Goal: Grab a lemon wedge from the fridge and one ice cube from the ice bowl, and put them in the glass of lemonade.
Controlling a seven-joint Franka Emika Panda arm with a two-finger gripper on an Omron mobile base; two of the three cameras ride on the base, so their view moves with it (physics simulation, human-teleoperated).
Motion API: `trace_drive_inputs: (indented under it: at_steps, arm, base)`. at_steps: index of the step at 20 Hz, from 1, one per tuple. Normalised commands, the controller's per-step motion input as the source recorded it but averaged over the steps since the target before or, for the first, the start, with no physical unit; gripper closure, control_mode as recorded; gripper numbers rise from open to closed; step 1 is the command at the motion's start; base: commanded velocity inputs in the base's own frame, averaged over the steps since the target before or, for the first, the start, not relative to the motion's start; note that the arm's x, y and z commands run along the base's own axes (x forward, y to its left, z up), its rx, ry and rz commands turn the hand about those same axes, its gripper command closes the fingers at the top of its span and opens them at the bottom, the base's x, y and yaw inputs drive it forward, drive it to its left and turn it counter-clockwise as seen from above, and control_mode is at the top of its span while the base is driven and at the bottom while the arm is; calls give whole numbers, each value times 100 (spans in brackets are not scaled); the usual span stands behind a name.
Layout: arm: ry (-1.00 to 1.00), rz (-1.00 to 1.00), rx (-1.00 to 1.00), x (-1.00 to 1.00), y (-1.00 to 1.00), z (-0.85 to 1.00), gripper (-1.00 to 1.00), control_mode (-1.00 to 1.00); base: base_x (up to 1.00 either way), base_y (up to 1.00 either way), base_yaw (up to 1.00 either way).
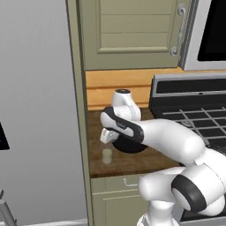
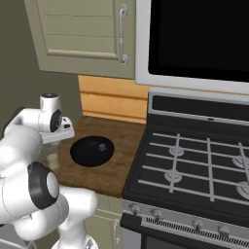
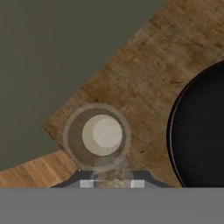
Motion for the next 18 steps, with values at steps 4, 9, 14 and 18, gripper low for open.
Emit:
trace_drive_inputs:
  at_steps: [4,9,14,18]
  arm:
    - [-1,15,0,0,25,-3,100,-100]
    - [0,1,0,8,3,-8,100,-100]
    - [0,0,0,12,0,-8,100,-100]
    - [0,0,0,0,0,-1,100,-100]
  base:
    - [0,0,0]
    - [0,0,0]
    - [0,0,0]
    - [0,0,0]
